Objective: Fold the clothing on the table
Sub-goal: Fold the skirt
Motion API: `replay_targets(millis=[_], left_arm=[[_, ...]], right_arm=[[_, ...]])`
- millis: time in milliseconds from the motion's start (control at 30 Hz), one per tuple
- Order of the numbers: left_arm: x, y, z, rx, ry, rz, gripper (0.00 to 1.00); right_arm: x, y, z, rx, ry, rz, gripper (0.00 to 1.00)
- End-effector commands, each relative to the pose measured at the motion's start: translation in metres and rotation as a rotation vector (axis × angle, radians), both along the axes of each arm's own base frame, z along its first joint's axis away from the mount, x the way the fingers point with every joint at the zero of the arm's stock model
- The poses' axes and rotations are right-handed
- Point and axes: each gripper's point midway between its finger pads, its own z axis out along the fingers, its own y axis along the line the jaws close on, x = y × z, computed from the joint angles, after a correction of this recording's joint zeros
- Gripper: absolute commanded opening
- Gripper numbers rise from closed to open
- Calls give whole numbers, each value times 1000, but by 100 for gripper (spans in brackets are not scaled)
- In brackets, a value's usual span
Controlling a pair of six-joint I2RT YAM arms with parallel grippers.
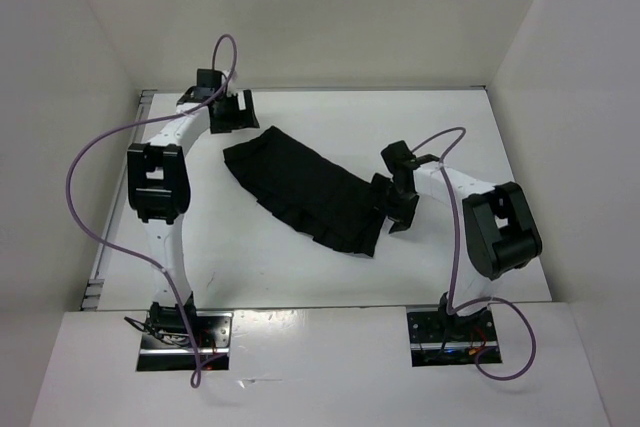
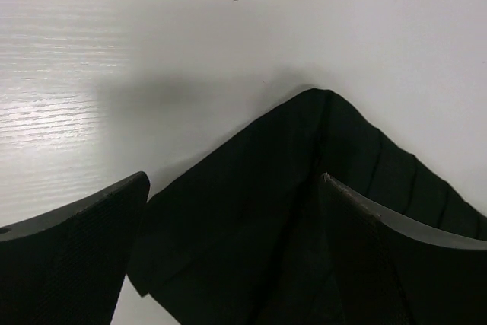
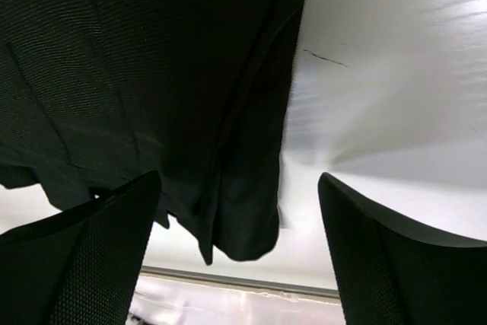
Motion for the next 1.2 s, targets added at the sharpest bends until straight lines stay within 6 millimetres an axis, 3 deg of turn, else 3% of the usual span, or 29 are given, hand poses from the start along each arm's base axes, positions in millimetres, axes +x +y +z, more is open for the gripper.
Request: replay_targets(millis=[0, 167, 233, 267, 367, 433, 600, 667, 833, 900, 1033, 1067, 1133, 1167], left_arm=[[10, -4, -12, -1, -43, -56, 98], [-3, -10, -38, -28, 1, -92, 98], [-8, -10, -46, -28, 16, -92, 98], [-14, -10, -54, -28, 36, -92, 98], [-26, -10, -65, -42, 74, -76, 98], [-35, -15, -64, -53, 83, -71, 97], [-68, -28, -60, -119, 129, -67, 91], [-92, -30, -73, -145, 204, -54, 89], [-135, -51, -68, -207, 280, -64, 86], [-141, -55, -57, -189, 272, -56, 86], [-127, -39, -17, -120, 205, 22, 94], [-113, -34, 15, -102, 122, 41, 95], [-104, -40, 49, -112, 38, 27, 96], [-99, -51, 78, -136, -26, -26, 98]], right_arm=[[7, 9, -5, 46, -25, -12, 88], [6, 16, -15, 82, -8, -13, 82], [6, 17, -19, 104, 0, -25, 71], [4, 20, -26, 119, 14, -20, 61], [4, 24, -32, 137, 29, -15, 46], [8, 25, -34, 139, 24, -14, 33], [41, 1, -25, 102, -24, -27, 13], [61, -15, -15, 90, -49, -18, 9], [109, -46, -5, 54, -101, 11, 2], [117, -55, -4, 42, -107, 36, 0], [120, -46, 2, 90, -130, 102, 0], [122, -44, -1, 101, -127, 105, 0], [123, -43, -8, 105, -120, 131, 0], [121, -44, -15, 102, -105, 142, 0]])
